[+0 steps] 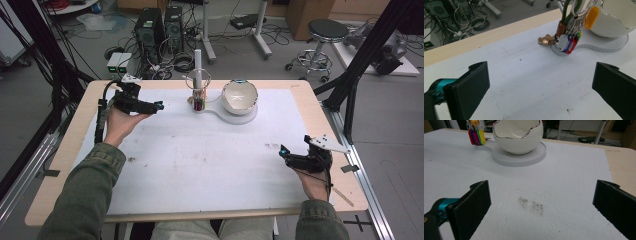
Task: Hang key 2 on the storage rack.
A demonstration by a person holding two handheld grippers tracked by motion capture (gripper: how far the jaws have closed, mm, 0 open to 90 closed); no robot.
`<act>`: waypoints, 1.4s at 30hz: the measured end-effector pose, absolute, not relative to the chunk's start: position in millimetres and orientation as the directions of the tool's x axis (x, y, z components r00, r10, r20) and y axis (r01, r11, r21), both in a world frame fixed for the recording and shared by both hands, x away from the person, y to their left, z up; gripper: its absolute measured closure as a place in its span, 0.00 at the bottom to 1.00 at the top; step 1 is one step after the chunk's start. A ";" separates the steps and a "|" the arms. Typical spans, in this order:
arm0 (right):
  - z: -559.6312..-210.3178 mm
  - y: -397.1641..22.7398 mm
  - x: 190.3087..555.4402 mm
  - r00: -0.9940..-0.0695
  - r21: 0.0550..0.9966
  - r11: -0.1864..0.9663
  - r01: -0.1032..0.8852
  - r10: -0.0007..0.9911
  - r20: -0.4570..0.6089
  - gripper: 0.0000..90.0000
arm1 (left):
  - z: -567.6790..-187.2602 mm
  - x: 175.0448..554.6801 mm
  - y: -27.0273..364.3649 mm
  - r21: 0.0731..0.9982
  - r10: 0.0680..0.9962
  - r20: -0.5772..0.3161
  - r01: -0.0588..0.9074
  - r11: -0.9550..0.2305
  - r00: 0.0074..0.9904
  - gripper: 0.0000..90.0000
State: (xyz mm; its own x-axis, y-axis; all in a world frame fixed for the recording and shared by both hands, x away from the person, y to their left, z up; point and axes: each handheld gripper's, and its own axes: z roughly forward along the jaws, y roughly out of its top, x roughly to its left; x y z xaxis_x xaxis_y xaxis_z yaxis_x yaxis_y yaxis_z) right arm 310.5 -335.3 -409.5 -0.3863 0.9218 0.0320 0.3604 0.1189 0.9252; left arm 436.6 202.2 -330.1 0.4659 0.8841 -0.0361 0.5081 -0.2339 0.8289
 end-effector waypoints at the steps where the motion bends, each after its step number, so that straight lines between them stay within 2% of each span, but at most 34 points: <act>1: -409.6 -335.3 310.5 -0.386 0.925 0.120 0.361 0.922 0.031 0.01 | -330.5 435.7 203.3 0.830 0.883 -0.033 0.505 -0.237 0.468 0.02; 14: -409.6 -334.8 310.3 -0.391 0.925 0.121 0.361 0.920 0.032 0.01 | -340.3 413.6 213.6 0.846 0.884 -0.038 0.486 -0.219 0.466 0.02; 24: -409.8 -334.3 310.4 -0.389 0.923 0.123 0.365 0.921 0.031 0.01 | -346.8 398.4 238.6 0.859 0.898 -0.068 0.484 -0.168 0.434 0.02; 34: -409.9 -333.6 310.3 -0.389 0.922 0.124 0.366 0.921 0.030 0.01 | -355.4 381.0 255.9 0.872 0.920 -0.023 0.458 -0.173 0.391 0.02; 42: -409.9 -333.8 310.3 -0.388 0.923 0.124 0.364 0.921 0.029 0.01 | -364.1 361.4 268.7 0.890 0.926 -0.025 0.430 -0.150 0.376 0.02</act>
State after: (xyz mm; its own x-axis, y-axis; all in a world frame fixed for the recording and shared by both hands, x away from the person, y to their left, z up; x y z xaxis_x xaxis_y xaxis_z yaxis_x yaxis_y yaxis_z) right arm 310.3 -333.8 -409.9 -0.3881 0.9212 0.0287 0.3638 0.1245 0.9231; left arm 361.4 268.7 -364.1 0.3765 0.9261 -0.0254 0.4298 -0.1503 0.8903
